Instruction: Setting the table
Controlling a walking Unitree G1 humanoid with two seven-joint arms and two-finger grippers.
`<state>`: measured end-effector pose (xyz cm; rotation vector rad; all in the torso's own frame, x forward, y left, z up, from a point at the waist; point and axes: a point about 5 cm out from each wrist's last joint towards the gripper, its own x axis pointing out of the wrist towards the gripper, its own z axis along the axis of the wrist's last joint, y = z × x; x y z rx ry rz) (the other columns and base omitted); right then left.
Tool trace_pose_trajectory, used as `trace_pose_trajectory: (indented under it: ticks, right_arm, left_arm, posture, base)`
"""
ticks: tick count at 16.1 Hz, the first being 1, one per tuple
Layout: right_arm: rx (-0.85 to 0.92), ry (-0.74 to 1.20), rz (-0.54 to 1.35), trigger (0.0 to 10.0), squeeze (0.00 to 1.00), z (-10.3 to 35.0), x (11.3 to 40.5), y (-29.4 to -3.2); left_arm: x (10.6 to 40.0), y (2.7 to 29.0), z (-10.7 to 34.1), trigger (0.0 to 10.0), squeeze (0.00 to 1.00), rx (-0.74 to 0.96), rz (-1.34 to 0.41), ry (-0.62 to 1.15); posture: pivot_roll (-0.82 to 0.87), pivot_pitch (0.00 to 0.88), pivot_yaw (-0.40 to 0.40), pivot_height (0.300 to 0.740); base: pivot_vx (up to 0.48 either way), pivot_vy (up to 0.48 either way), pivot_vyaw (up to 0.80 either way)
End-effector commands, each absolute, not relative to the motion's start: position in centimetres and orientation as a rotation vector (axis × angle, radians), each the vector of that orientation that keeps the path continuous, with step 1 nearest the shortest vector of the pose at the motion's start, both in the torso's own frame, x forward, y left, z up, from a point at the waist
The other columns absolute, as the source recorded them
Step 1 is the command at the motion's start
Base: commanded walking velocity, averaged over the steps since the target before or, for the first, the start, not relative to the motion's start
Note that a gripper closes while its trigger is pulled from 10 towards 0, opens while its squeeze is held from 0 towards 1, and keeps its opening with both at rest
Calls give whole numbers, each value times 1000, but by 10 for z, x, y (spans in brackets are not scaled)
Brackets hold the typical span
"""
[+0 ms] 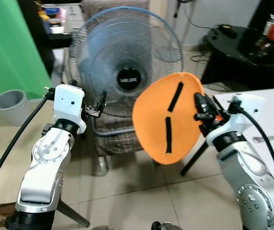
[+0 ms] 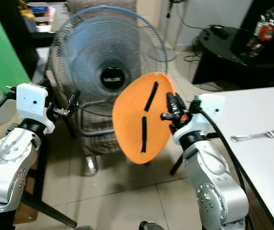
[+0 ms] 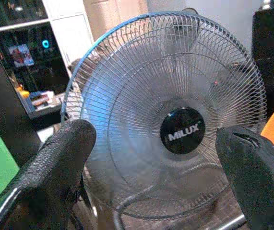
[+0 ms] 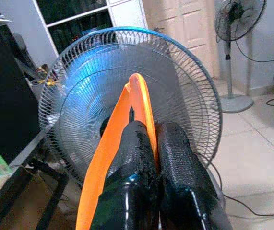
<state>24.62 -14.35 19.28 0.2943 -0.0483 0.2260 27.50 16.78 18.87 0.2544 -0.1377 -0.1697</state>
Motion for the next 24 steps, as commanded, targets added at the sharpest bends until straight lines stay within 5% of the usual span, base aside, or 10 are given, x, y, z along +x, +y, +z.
trace_pose_trajectory:
  ticks: [1, 24]
  right_arm:
    - [290, -73, 226, 10000, 0, 197, 245, -145]
    - [310, -78, 175, 10000, 0, 196, 242, -147]
  left_arm:
    - [276, 168, 187, 10000, 0, 282, -169, -129]
    - [284, 164, 179, 10000, 0, 275, -210, -65]
  posture:
    - [74, 0, -7, 740]
    - [47, 0, 27, 740]
  base:
    - [0, 0, -800]
    - [0, 50, -800]
